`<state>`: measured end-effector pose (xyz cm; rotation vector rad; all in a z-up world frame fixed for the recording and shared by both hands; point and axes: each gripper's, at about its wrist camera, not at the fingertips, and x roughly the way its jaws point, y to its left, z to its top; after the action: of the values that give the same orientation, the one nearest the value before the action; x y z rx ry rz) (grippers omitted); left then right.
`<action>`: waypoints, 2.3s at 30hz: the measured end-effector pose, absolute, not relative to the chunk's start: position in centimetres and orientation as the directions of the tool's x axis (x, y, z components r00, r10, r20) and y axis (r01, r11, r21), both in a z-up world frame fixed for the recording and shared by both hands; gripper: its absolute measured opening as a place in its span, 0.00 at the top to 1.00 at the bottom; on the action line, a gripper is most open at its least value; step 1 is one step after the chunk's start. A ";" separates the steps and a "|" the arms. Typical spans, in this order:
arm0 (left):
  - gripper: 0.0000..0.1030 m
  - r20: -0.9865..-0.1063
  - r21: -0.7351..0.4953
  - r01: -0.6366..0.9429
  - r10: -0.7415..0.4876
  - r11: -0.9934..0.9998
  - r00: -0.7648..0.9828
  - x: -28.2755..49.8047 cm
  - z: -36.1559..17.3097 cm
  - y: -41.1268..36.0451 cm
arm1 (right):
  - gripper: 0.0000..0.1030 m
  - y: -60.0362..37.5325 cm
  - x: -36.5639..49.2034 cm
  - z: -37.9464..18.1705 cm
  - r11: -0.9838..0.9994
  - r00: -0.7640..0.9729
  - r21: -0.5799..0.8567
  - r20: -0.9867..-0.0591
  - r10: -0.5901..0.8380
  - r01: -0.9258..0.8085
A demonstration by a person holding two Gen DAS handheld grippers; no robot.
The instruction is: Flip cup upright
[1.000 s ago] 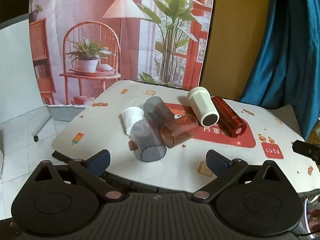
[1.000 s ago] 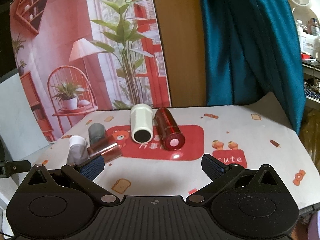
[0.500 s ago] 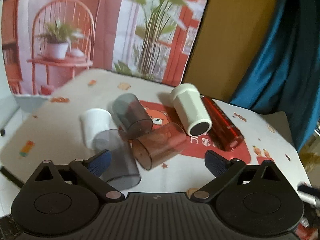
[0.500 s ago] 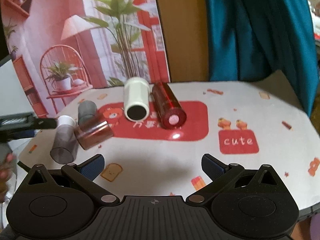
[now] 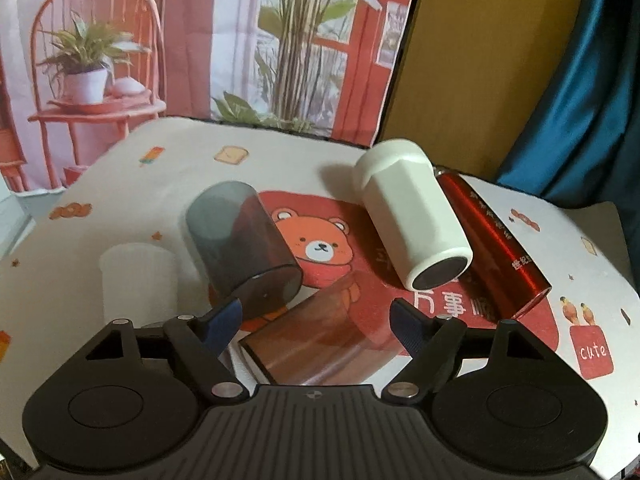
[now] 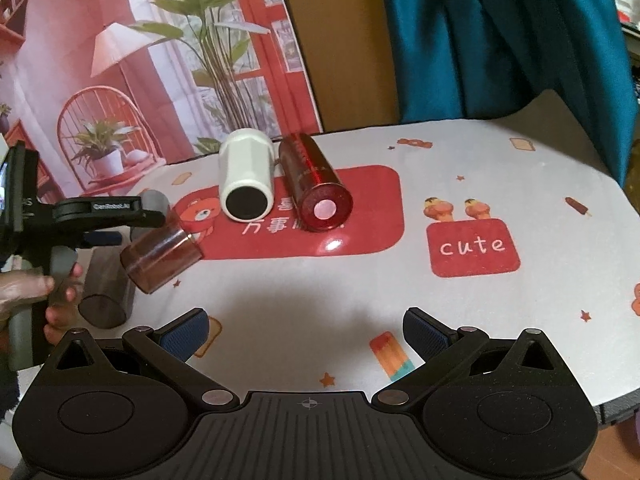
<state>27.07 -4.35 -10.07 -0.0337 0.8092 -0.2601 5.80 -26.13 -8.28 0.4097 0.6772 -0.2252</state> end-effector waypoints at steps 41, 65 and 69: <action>0.27 -0.814 0.025 0.237 -0.118 0.971 0.569 27.8 -12.3 -7.7 | 0.00 -26.2 4.7 -8.8 0.867 0.745 0.355 -0.667 -0.028 0.349; 0.28 -0.855 -0.163 0.200 -0.239 0.966 0.460 19.2 -11.8 -10.0 | 0.00 -27.5 3.5 -9.8 0.836 0.737 0.376 -0.674 -0.050 0.400; 0.28 -0.857 -0.182 0.211 -0.260 0.960 0.445 18.4 -11.9 -11.1 | 0.00 -27.9 2.9 -9.9 0.826 0.738 0.382 -0.673 -0.059 0.414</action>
<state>18.41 -11.09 -11.93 -0.0509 1.0710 -0.2924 2.90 -27.88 -9.89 0.5462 0.6992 -0.2741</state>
